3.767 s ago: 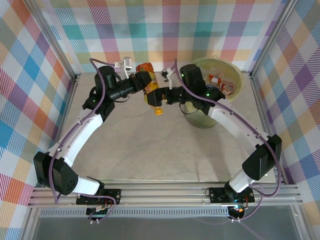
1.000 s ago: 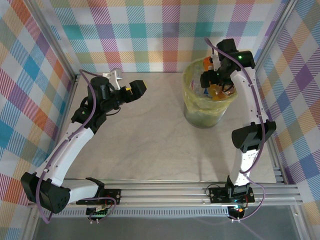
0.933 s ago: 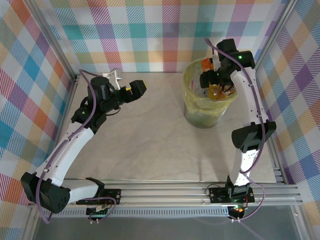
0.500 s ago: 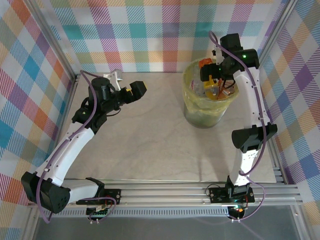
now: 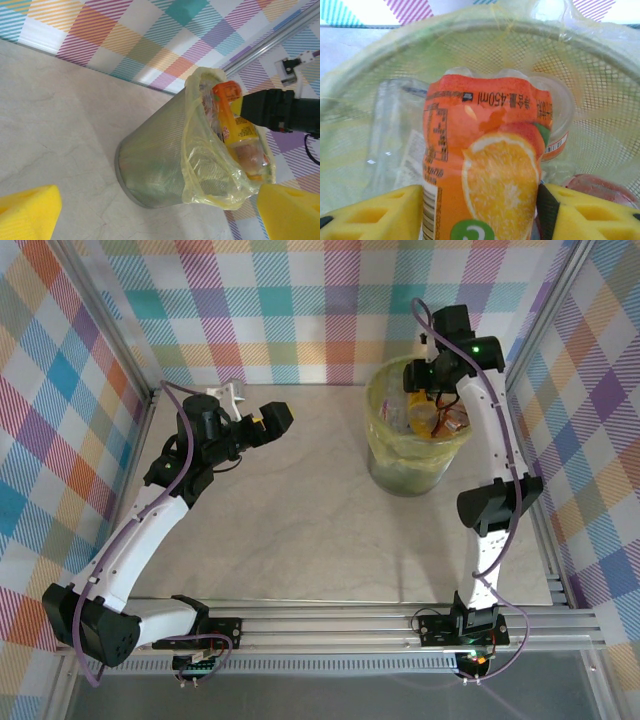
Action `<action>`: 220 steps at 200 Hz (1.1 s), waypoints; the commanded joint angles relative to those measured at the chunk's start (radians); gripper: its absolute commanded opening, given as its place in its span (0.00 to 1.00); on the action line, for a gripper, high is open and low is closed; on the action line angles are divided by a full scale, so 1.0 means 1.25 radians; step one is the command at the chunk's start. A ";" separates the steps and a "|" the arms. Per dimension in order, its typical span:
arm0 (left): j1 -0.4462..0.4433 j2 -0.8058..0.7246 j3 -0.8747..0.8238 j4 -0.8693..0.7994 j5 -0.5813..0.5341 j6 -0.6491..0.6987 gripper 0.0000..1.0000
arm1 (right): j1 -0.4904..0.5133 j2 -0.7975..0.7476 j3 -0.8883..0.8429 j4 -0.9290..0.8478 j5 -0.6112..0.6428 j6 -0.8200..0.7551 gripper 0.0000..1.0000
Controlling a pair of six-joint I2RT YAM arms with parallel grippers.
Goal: Put the plastic bottles in the bin
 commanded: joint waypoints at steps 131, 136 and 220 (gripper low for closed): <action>-0.007 0.006 -0.012 0.006 -0.005 -0.014 1.00 | -0.005 -0.043 0.040 -0.045 -0.053 0.021 0.85; -0.007 0.007 -0.012 0.006 -0.006 -0.014 1.00 | -0.005 -0.045 0.043 -0.046 -0.056 0.021 0.86; -0.007 -0.002 -0.009 -0.008 -0.013 -0.006 1.00 | -0.005 -0.063 0.079 -0.078 -0.004 0.047 1.00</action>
